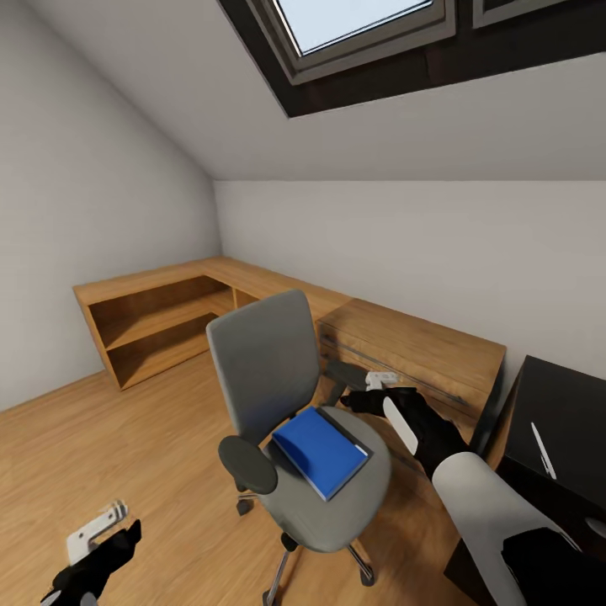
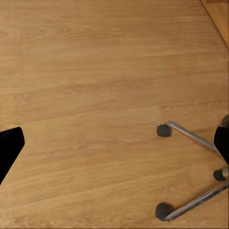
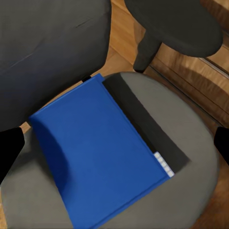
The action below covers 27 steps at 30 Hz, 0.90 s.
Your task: In the bedroom, organize the workspace by keeping the computer under the desk, ensuring the monitor is on the desk, placing the keyboard on the desk next to the monitor, placing the mouse on the desk next to the keyboard, moving the folder from the swivel chair onto the desk next to the mouse, stacking the notebook on top of the folder with the pen on top of the notebook, and positioning the swivel chair next to the desk.
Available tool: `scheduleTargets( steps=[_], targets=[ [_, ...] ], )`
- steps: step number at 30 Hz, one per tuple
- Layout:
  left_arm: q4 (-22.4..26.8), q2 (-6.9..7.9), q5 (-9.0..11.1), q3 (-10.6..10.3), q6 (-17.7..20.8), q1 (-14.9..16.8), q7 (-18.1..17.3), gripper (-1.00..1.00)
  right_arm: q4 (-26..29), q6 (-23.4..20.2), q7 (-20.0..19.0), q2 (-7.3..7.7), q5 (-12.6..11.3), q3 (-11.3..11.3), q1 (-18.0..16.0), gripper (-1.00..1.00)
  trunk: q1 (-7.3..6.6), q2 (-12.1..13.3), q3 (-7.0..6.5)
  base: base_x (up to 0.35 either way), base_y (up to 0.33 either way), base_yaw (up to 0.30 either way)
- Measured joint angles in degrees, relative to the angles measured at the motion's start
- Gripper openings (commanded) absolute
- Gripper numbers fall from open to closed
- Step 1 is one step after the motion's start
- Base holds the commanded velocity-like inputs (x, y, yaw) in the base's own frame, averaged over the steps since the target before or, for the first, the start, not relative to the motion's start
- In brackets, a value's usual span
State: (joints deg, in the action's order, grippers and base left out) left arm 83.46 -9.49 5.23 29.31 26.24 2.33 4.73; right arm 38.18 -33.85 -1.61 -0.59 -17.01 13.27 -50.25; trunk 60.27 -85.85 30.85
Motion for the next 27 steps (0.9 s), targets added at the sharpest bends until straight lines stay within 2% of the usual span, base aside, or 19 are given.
scheduleTargets(
  steps=[3, 5, 6, 8, 9, 11, 18, 27],
  targets=[
    [-4.51, 0.63, -0.24, 0.64, -0.65, 0.00, 0.00, 1.00, 0.05, 0.00, 0.01, -0.14, -0.01, 0.04, 0.00, 1.00, 0.00, 0.00, 0.00, 0.037, 0.000, 0.000],
    [-6.93, 0.95, -0.37, 0.89, -4.38, 0.00, -0.02, 1.00, 0.02, 0.00, 0.01, -0.23, -0.02, 0.10, 0.01, 1.00, -0.02, 0.00, 0.00, 0.231, 0.000, 0.000],
    [-10.16, 1.13, -0.67, 1.02, -11.29, 0.00, 0.02, 1.00, -0.03, -0.04, 0.05, -0.31, 0.07, 0.17, 0.00, 1.00, -0.03, 0.00, 0.00, 0.261, 0.000, 0.000],
    [-10.75, 1.15, -1.04, 1.03, -12.44, 0.01, 0.04, 1.00, -0.09, -0.06, 0.07, -0.38, 0.15, 0.20, 0.01, 1.00, -0.02, 0.00, 0.00, 0.125, 0.000, 0.000],
    [-11.29, 1.14, -1.94, 1.04, -13.67, 0.01, 0.04, 1.00, -0.18, -0.04, 0.02, -0.41, 0.20, 0.22, 0.01, 1.00, -0.01, 0.00, 0.00, 0.024, 0.000, 0.000],
    [-11.16, 1.10, -2.20, 1.10, -14.27, 0.01, 0.12, 1.00, -1.01, 0.13, -0.78, -0.44, 0.29, 0.33, 0.01, 1.00, 0.00, 0.00, 0.00, 0.012, 0.000, 0.000],
    [-9.44, 1.04, -2.13, 1.33, -14.35, 0.01, 0.15, 1.00, -3.23, 4.23, -6.18, -0.39, 0.58, 2.74, 0.02, 1.00, 1.53, -2.79, 1.25, 0.002, 0.000, 0.000],
    [-9.30, 1.02, -2.13, 1.64, -14.41, 0.01, 0.15, 1.00, -3.34, 4.74, -6.74, -0.16, 0.82, 3.33, 0.02, 1.00, 3.51, -6.41, 2.87, 0.000, 0.000, 0.000]
  ],
)
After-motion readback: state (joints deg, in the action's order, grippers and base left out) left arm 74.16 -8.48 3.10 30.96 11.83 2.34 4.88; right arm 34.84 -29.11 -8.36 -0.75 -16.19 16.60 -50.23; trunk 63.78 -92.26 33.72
